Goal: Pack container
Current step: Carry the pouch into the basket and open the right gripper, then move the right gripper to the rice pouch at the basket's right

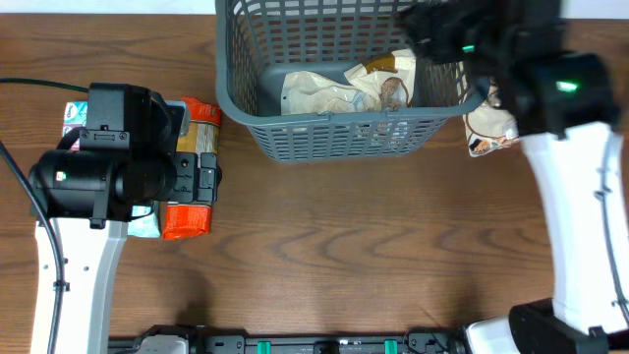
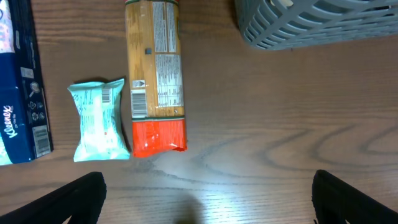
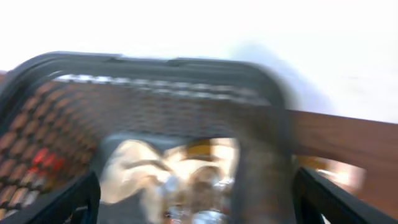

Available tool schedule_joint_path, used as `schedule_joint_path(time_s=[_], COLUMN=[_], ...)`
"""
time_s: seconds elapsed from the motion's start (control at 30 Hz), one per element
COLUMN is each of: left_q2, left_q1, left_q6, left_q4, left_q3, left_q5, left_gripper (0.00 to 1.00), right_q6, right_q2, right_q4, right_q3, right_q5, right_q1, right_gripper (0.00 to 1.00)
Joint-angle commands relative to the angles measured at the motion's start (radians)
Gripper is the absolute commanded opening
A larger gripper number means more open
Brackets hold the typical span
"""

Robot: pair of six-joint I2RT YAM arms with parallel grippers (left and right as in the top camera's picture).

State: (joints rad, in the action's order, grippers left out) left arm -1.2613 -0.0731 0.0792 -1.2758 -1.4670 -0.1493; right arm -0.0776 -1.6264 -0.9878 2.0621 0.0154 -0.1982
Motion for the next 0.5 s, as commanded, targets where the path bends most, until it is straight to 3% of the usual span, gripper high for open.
schedule_joint_path(time_s=[0.0,0.3,0.47], left_q2=[-0.001,-0.001,-0.001], left_q1=[0.005,0.005,0.005], left_q6=[0.007,0.006,0.006], left_q4=[0.001,0.013,0.013], left_q3=[-0.01,-0.01,-0.01], left_q5=[0.035,0.056,0.056], left_gripper=[0.99,0.99,0.99], right_q6=[0.018,-0.021,0.074], right_q2=[0.006,-0.042,-0.108], right_q4=[-0.077,-0.384,-0.431], right_q3=[0.056,0.049,0.014], right_q5=[0.101,0.099,0.06], right_q1=[0.108,0.439,0.516], right_gripper=[0.75,0.88,0.93])
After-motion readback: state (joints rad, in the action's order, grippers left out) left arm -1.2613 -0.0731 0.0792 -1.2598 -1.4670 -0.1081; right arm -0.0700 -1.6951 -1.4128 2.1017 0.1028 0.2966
